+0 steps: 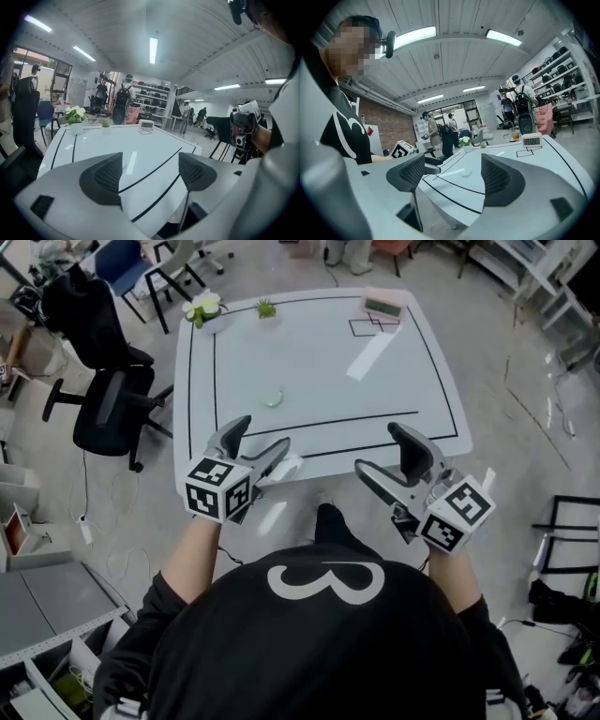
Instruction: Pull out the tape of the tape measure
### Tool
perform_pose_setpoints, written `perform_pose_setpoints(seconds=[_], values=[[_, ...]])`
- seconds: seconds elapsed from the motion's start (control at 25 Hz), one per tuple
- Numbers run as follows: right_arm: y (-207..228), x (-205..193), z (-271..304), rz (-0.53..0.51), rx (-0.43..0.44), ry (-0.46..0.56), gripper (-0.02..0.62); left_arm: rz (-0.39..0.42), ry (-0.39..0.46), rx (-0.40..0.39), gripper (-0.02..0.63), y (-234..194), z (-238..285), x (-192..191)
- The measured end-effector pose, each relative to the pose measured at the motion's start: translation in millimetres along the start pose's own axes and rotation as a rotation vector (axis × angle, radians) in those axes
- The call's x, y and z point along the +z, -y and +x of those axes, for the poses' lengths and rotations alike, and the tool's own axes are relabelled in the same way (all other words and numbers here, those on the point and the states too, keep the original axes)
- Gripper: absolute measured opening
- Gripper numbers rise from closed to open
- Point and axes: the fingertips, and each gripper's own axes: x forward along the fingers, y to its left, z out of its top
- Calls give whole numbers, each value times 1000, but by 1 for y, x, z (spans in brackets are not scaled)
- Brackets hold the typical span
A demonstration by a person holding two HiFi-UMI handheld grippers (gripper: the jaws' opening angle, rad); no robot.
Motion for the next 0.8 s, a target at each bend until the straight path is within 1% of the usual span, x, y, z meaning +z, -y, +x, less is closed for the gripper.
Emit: perform_pose_setpoints(seconds=[0.28,0.56,0.8], values=[[47,23,37,-22,79,-31,365,-12,-76,69,360,-33,43,-5],[90,32,66,-44,146,-73,365,-37,-166,142,360,-68,80,-21],[119,33,84,-56,195,-95,365,0,-226,178,360,-89,107,-36]])
